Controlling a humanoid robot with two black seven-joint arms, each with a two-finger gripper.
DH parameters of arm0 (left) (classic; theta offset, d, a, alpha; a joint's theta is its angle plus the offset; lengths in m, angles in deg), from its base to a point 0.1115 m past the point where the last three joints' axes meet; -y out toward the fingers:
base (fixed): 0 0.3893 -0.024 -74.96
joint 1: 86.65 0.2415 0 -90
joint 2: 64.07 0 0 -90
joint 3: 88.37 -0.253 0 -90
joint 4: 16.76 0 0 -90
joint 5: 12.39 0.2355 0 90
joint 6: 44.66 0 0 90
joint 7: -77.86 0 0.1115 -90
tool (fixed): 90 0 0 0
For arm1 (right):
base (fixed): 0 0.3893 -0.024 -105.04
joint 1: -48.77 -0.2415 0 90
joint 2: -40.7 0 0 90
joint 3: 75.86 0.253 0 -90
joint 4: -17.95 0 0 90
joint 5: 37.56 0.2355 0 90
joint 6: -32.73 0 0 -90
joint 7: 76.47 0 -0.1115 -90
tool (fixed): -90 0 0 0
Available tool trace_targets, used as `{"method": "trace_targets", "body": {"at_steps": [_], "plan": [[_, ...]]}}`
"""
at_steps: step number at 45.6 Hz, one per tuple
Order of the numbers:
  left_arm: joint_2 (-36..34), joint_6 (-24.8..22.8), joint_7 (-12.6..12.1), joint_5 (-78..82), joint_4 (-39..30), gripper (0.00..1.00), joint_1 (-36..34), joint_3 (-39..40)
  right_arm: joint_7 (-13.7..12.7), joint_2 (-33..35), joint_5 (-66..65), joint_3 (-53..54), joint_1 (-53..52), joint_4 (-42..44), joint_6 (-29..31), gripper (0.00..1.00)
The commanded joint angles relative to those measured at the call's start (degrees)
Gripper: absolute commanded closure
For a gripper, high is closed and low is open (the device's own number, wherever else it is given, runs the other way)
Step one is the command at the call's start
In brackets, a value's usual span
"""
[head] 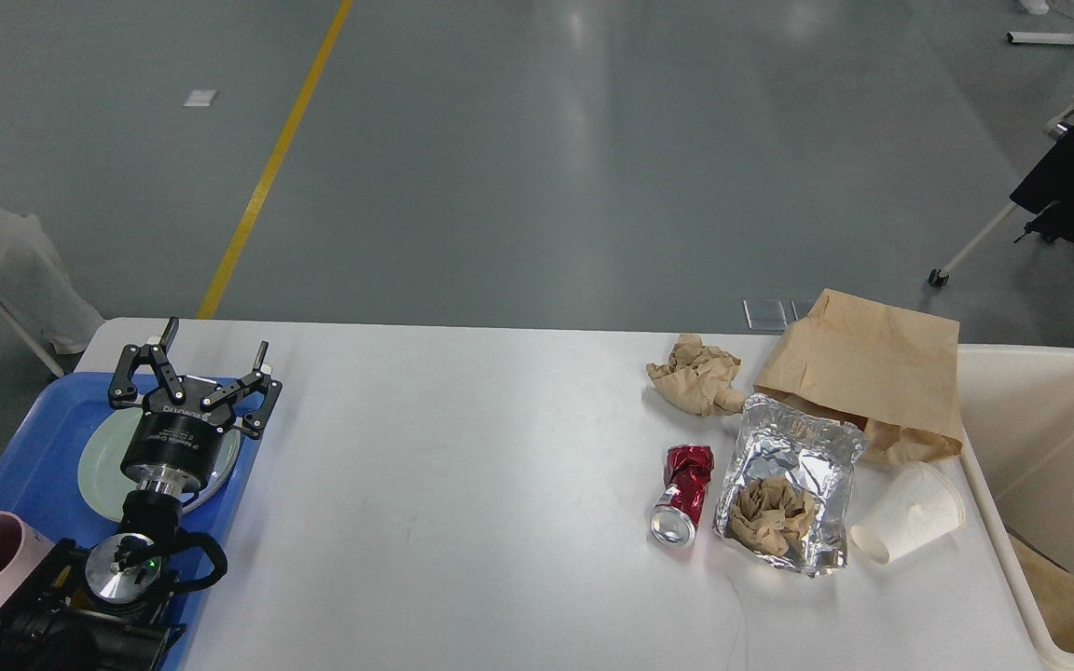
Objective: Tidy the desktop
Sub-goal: 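Carry the white paper cup into the white bin and release, then move the right gripper to the upright brown paper bag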
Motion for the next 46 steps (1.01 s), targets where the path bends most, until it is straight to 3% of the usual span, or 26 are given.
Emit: {"method": "trace_targets", "body": {"at_steps": [1, 5, 10, 26, 27, 28, 30, 32, 33, 46], "plan": [[0.1, -0.1, 0.0, 0.1, 0.0, 0.04, 0.0, 0.0, 0.1, -6.7, 0.0, 3.2, 13.0, 9.6, -13.2, 1.0], [0.0, -0.1, 0.0, 0.1, -0.1, 0.04, 0.0, 0.1, 0.1, -10.9, -0.1, 2.6, 18.0, 11.2, -20.8, 1.0], [0.0, -0.1, 0.0, 0.1, 0.0, 0.04, 0.0, 0.0, 0.1, -13.8, -0.3, 2.4, 21.2, 12.1, -25.5, 1.0], [0.1, -0.1, 0.0, 0.0, 0.0, 0.04, 0.0, 0.1, 0.1, -14.3, -0.3, 2.4, 22.5, 12.5, -26.4, 1.0], [0.0, 0.0, 0.0, 0.1, 0.0, 0.04, 0.0, 0.0, 0.1, -14.3, -0.3, 2.3, 22.5, 12.5, -26.4, 0.91], [0.1, -0.1, 0.0, 0.0, -0.1, 0.04, -0.1, 0.0, 0.1, -14.3, -0.4, 2.2, 22.5, 12.5, -26.4, 0.76], [0.1, -0.1, 0.0, 0.0, 0.0, 0.04, -0.1, 0.0, 0.1, -14.2, -0.4, 2.2, 21.8, 12.7, -26.5, 0.37], [0.1, -0.1, 0.0, 0.0, 0.0, 0.04, 0.0, 0.1, 0.1, -14.2, -0.4, 2.2, 21.3, 12.8, -26.7, 0.05], [0.1, -0.1, 0.0, 0.0, 0.0, 0.04, 0.0, 0.0, 0.1, -14.2, -0.4, 2.2, 20.9, 12.8, -26.7, 0.0], [0.1, 0.0, 0.0, 0.0, 0.0, 0.04, 0.0, 0.1, -0.4, -13.9, -0.4, 2.3, 19.8, 12.7, -26.7, 0.0]]}}
